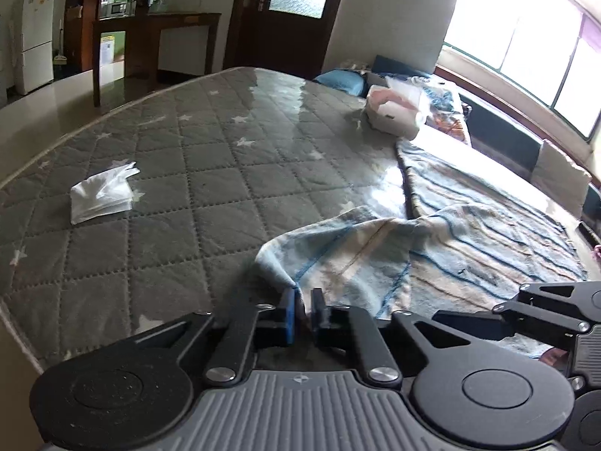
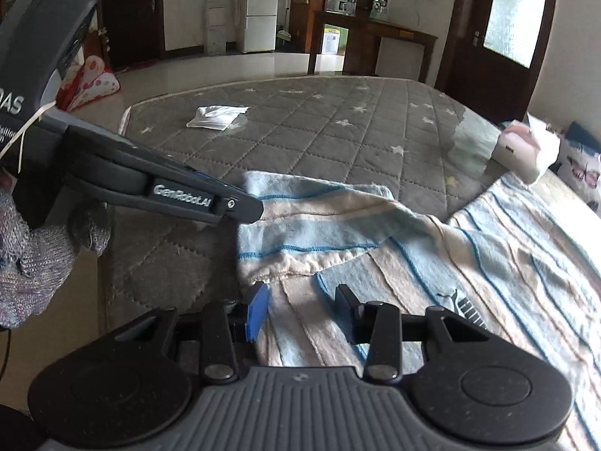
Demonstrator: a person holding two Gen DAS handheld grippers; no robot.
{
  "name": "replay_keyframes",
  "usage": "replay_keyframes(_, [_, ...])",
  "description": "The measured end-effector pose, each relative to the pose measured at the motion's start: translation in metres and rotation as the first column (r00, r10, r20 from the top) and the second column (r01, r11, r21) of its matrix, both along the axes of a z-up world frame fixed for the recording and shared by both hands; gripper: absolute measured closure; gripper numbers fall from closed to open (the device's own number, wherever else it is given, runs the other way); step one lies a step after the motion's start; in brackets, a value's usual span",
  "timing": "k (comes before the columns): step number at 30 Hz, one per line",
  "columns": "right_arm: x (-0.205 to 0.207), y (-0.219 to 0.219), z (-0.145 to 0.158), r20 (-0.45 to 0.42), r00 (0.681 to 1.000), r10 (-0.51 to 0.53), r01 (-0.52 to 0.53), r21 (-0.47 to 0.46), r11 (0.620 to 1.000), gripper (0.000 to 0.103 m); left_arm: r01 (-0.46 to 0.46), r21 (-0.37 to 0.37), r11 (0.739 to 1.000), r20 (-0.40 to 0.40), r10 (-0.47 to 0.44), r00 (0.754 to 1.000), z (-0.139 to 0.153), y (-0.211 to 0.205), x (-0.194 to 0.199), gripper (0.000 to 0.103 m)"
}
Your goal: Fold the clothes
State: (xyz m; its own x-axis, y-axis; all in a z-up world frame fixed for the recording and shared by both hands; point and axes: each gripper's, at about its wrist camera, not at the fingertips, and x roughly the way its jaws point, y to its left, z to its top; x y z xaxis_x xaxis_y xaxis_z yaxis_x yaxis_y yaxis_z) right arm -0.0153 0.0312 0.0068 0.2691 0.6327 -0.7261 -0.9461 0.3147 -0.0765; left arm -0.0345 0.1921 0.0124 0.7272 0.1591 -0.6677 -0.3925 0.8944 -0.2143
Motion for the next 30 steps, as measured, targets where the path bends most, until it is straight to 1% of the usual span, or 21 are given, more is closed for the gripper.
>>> replay_keyframes(4, [0.001,-0.01,0.005,0.002,1.0,-0.01,0.01,0.011,1.0,0.063,0.04,0.017,0.999,0.067,-0.041,0.997,0.016,-0.008,-0.002,0.1])
replay_keyframes(6, [0.003,-0.019,0.011,0.006,1.0,-0.028,0.028,0.024,0.999,0.063,0.074,0.028,0.997,0.107,-0.076,0.991,0.025,-0.014,-0.002,0.101])
replay_keyframes(9, [0.009,-0.038,0.021,0.015,0.998,-0.068,0.067,0.047,0.997,0.063,0.16,0.059,0.985,0.164,-0.168,0.972,0.038,-0.031,-0.002,0.101])
replay_keyframes(11, [0.015,-0.051,0.027,0.023,0.994,-0.105,0.104,0.055,0.993,0.063,0.224,0.067,0.972,0.174,-0.232,0.957,0.042,-0.043,-0.002,0.101])
replay_keyframes(12, [0.019,-0.057,0.029,0.025,0.992,-0.125,0.124,0.057,0.991,0.063,0.238,0.068,0.969,0.162,-0.246,0.956,0.043,-0.048,-0.002,0.101])
replay_keyframes(15, [0.027,-0.075,0.035,0.02,0.984,-0.174,0.173,0.062,0.983,0.063,0.18,0.075,0.981,0.099,-0.187,0.977,0.035,-0.049,-0.001,0.099])
replay_keyframes(17, [0.03,-0.084,0.035,0.014,0.982,-0.189,0.188,0.063,0.98,0.063,0.108,0.082,0.991,0.064,-0.113,0.991,0.029,-0.043,-0.002,0.099])
replay_keyframes(19, [0.031,-0.089,0.033,0.01,0.981,-0.194,0.193,0.058,0.98,0.062,0.036,0.103,0.994,0.035,-0.04,0.999,0.024,-0.036,-0.003,0.095])
replay_keyframes(20, [0.031,-0.09,0.032,0.005,0.981,-0.193,0.192,0.055,0.98,0.062,0.005,0.113,0.994,0.022,-0.007,1.0,0.021,-0.033,-0.003,0.088])
replay_keyframes(21, [0.03,-0.091,0.03,0.001,0.982,-0.191,0.191,0.053,0.98,0.062,-0.021,0.124,0.992,0.01,0.02,1.0,0.019,-0.029,-0.002,0.072])
replay_keyframes(22, [0.03,-0.092,0.029,-0.003,0.982,-0.19,0.19,0.052,0.98,0.062,-0.04,0.129,0.991,0.0,0.041,0.999,0.016,-0.026,-0.001,0.065])
replay_keyframes(23, [0.03,-0.092,0.028,-0.006,0.982,-0.189,0.189,0.053,0.981,0.062,-0.052,0.13,0.99,-0.007,0.053,0.999,0.013,-0.024,0.001,0.06])
replay_keyframes(25, [0.029,-0.093,0.027,-0.011,0.982,-0.189,0.189,0.057,0.98,0.062,-0.076,0.131,0.989,-0.022,0.079,0.997,0.008,-0.018,0.005,0.06])
replay_keyframes(28, [0.027,-0.095,0.026,-0.017,0.982,-0.189,0.19,0.064,0.98,0.062,-0.091,0.103,0.991,-0.042,0.096,0.995,0.0,-0.01,0.01,0.062])
replay_keyframes(30, [0.027,-0.096,0.027,-0.014,0.982,-0.191,0.191,0.068,0.979,0.062,-0.102,0.093,0.99,-0.042,0.107,0.993,-0.002,-0.008,0.01,0.064])
